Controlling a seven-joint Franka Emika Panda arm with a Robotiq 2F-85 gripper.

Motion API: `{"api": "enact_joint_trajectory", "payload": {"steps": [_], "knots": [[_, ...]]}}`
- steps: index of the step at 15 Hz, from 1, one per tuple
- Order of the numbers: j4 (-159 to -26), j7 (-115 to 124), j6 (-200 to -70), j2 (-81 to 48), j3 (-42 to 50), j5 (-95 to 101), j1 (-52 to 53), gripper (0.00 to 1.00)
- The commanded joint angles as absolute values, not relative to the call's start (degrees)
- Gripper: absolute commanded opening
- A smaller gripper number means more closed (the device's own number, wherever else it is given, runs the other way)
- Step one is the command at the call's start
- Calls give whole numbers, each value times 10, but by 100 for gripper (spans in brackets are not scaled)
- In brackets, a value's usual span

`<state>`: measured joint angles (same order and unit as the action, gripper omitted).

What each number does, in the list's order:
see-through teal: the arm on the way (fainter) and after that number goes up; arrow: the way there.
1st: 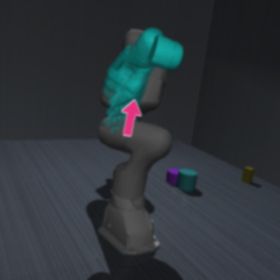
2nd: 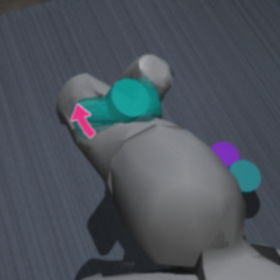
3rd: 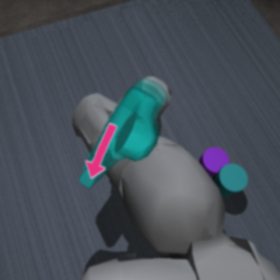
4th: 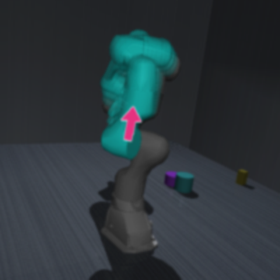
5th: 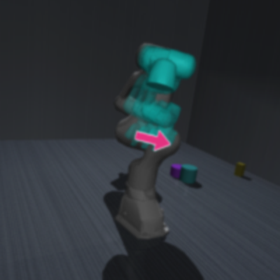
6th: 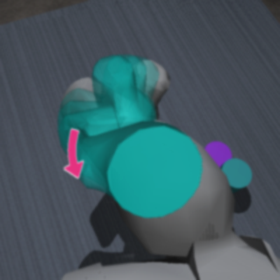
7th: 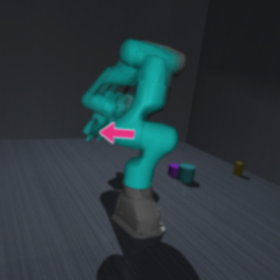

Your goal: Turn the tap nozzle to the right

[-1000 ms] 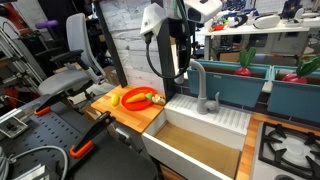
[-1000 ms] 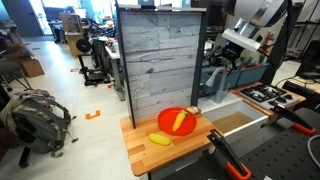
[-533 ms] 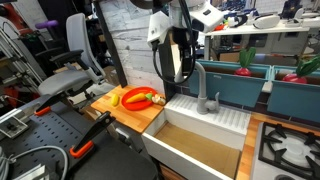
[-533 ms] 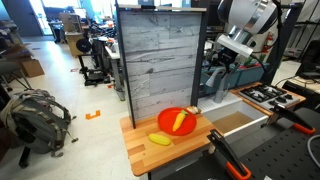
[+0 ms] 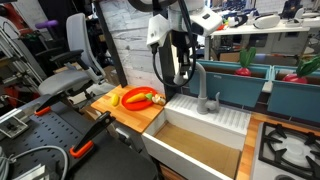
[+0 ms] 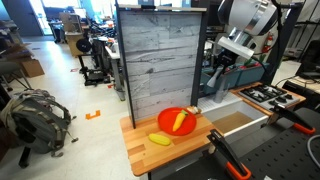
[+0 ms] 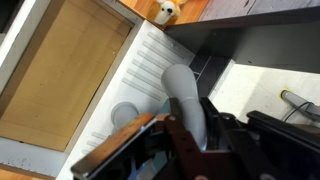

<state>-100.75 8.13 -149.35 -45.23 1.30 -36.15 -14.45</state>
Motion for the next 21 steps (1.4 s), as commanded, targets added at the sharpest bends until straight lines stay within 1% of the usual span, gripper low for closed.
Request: {"api": "enact_joint_trajectory", "payload": {"steps": [1,4,6,10,14,21], "knots": [[-1041,55,-1480,-426,13,-347,-162,6],[-1051,36,-1471,-418,17,-342,-171,6],[-1049,15,-1441,-415,22,-328,-178,6],[-1019,-22,-1346,-417,46,-256,-193,6],[-986,1,-1288,-417,88,-166,-178,6],[-975,38,-1268,-417,127,-73,-142,6]]}}
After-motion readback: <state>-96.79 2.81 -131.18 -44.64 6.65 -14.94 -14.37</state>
